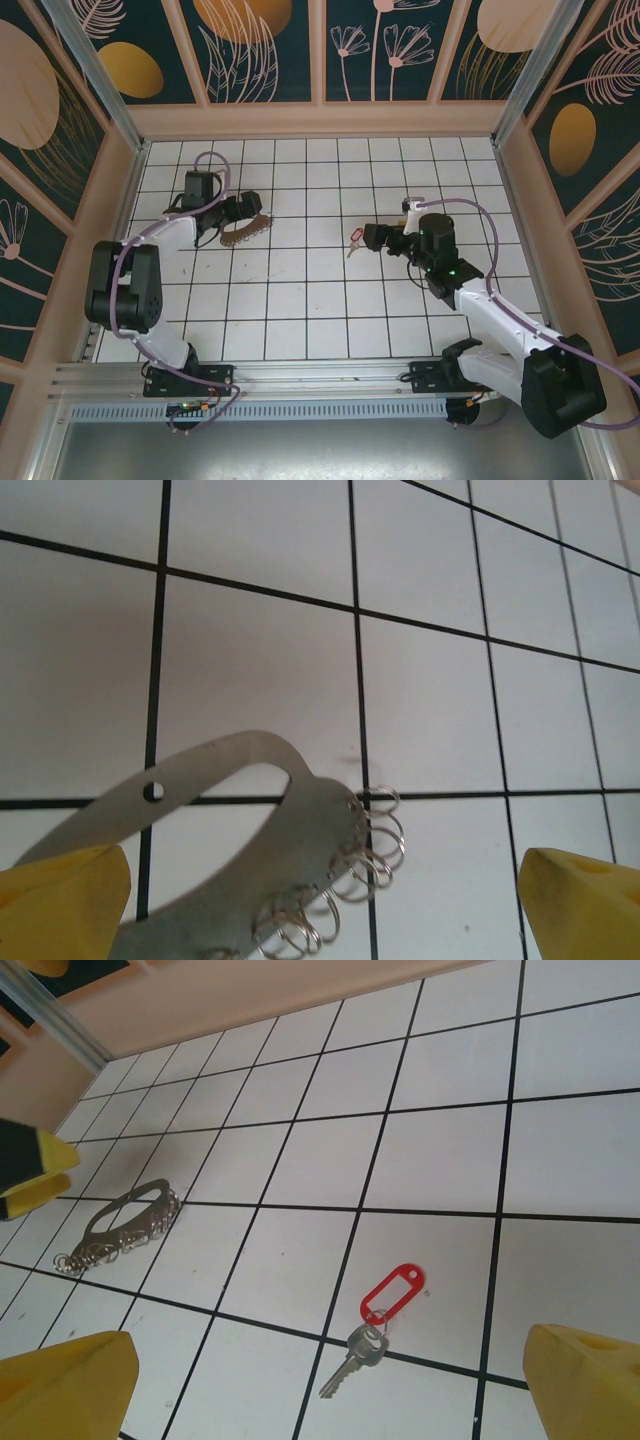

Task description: Put the keys on the keyring

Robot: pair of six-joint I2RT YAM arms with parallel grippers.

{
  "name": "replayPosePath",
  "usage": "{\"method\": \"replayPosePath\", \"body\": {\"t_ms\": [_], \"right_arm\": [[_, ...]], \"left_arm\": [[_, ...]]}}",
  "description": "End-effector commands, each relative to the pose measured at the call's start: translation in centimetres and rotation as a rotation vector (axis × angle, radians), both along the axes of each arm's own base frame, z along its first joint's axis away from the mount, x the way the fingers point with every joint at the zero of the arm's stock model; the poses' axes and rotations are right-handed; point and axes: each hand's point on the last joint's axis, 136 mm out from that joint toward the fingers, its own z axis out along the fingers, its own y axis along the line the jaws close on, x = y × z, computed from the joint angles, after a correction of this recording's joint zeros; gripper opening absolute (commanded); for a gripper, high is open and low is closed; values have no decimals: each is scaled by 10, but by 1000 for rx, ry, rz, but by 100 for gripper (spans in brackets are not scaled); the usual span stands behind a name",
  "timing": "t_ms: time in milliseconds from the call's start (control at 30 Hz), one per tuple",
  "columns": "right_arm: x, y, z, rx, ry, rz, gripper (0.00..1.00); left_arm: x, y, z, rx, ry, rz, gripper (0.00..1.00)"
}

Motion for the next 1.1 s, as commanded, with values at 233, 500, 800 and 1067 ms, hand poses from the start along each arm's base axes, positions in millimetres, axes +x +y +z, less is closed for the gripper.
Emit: {"method": "replayPosePath", "body": {"t_ms": [233, 500, 800, 1067], "right_arm": [[10, 4, 7, -18, -26, -2, 99], [19, 2, 11, -43, -40, -10, 99], [14, 1, 22, -27, -67, -8, 99], [11, -5, 31, -35, -96, -22, 99]], "left_arm": [[-6, -3, -45, 77, 132, -6, 99], [-15, -15, -62, 77, 161, -18, 99], [-32, -22, -77, 106, 188, -26, 99], [-50, -29, -77, 100, 194, -34, 99]]}}
